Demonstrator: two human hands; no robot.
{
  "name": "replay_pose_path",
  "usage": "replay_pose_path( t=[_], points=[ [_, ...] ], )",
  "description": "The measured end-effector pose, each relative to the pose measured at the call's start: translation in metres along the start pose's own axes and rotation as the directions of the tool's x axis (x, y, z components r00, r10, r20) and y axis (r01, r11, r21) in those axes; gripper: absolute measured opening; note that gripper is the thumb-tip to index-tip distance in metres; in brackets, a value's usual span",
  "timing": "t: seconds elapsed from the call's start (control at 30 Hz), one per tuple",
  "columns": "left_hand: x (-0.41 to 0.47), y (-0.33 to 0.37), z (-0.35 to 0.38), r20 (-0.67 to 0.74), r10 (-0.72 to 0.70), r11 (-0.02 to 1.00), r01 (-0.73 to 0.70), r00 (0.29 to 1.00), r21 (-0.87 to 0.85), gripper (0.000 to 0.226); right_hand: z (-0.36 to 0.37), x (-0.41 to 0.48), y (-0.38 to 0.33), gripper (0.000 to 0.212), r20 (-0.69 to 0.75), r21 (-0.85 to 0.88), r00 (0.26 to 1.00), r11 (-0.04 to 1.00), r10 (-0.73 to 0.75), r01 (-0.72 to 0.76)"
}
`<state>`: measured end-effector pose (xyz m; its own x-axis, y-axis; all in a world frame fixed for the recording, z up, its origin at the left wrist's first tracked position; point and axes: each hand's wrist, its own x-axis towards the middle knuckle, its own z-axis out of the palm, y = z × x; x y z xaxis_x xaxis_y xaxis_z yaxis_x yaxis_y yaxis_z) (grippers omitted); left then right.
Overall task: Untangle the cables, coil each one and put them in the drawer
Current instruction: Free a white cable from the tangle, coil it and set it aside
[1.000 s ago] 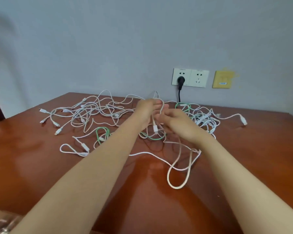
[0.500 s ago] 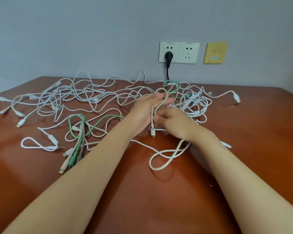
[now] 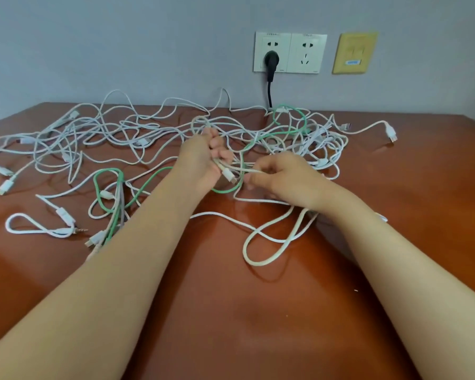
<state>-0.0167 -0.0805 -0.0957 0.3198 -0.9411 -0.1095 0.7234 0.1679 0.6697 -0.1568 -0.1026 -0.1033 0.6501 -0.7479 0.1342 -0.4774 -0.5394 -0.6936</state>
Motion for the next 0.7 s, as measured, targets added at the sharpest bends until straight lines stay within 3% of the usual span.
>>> replay_pose_path(
  t=[0.13,0.23,0.4,0.5,0.53,0.63,0.7],
  points=[
    [0.004,0.004,-0.005,-0.037,0.042,0.969,-0.032,0.998,0.243,0.039,-0.010,-0.004,-0.004,0.008,0.026,0.327,0.999,0.944,0.039,-0.046],
    [0.001,0.002,0.001,-0.017,0.046,0.900,-0.034,0.999,0.435,0.037,-0.009,-0.004,-0.006,0.017,-0.043,0.427,0.998,0.902,-0.040,0.055],
    [-0.010,-0.013,0.010,0.009,0.041,0.632,-0.033,0.999,0.774,0.038,0.005,0.002,-0.008,0.020,-0.295,0.249,0.945,0.943,-0.141,0.218],
    [-0.019,-0.019,0.020,0.056,-0.108,0.737,0.043,0.993,0.675,0.048,-0.002,0.001,-0.007,0.034,-0.446,0.306,0.892,0.924,-0.076,0.232],
    [-0.019,-0.021,0.022,0.076,-0.123,0.722,0.036,0.990,0.691,0.054,-0.004,0.000,-0.005,0.038,-0.481,0.280,0.875,0.936,-0.057,0.215],
    [-0.021,-0.027,0.021,0.142,-0.113,0.455,-0.075,0.983,0.887,0.066,-0.006,-0.001,-0.006,0.040,-0.491,0.168,0.870,0.975,-0.045,0.145],
    [-0.023,-0.028,0.016,0.181,-0.171,0.360,-0.110,0.969,0.926,0.062,-0.005,0.000,-0.005,0.039,-0.459,0.079,0.886,0.989,-0.072,0.121]
  ],
)
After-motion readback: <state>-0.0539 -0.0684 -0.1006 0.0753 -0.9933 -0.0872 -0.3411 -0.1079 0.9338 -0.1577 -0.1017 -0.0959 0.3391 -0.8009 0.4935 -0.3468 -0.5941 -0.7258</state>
